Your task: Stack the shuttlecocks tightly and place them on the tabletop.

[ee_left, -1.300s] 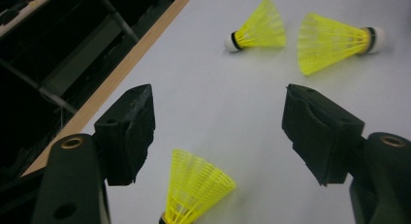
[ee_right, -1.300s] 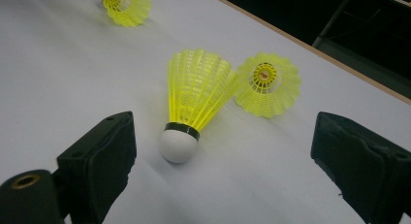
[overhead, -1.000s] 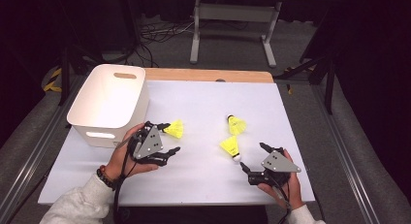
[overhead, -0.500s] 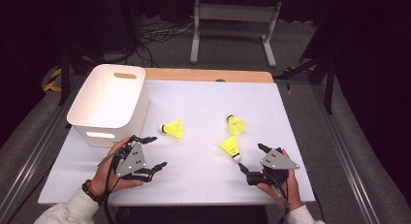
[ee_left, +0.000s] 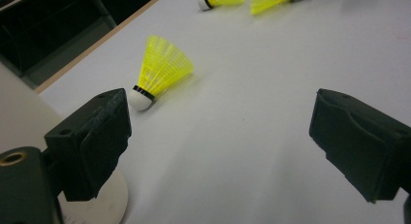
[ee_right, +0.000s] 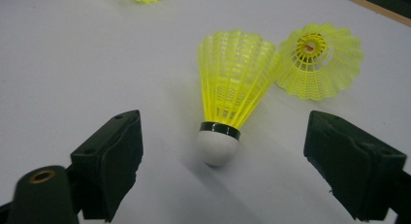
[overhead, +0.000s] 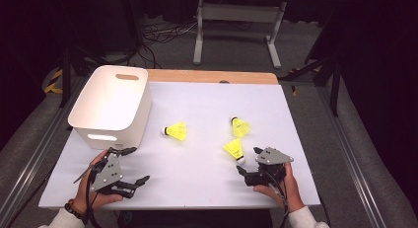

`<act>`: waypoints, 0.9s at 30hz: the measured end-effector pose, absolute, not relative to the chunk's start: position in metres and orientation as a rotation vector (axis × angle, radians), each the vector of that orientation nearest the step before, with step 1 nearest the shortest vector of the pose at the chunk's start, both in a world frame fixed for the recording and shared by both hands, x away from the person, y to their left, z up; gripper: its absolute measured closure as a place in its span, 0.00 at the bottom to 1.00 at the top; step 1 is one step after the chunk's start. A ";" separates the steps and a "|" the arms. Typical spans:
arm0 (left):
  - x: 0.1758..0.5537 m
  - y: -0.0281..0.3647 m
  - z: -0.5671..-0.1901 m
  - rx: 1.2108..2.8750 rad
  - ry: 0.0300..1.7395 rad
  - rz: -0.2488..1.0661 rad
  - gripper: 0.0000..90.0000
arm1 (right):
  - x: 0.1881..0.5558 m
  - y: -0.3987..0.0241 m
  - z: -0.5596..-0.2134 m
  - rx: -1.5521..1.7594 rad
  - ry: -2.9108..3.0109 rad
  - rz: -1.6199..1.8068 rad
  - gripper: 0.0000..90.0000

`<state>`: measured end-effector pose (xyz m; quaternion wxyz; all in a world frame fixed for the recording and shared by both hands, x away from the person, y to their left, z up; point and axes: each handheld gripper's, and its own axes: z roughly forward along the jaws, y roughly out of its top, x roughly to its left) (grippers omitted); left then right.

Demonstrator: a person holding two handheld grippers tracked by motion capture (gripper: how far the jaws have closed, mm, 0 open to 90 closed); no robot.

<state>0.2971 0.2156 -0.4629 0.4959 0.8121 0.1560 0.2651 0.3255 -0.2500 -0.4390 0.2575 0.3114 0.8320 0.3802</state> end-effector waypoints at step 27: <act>0.294 0.233 -0.468 1.930 0.441 0.568 0.08 | 0.368 -0.224 -0.460 0.953 2.355 0.931 0.61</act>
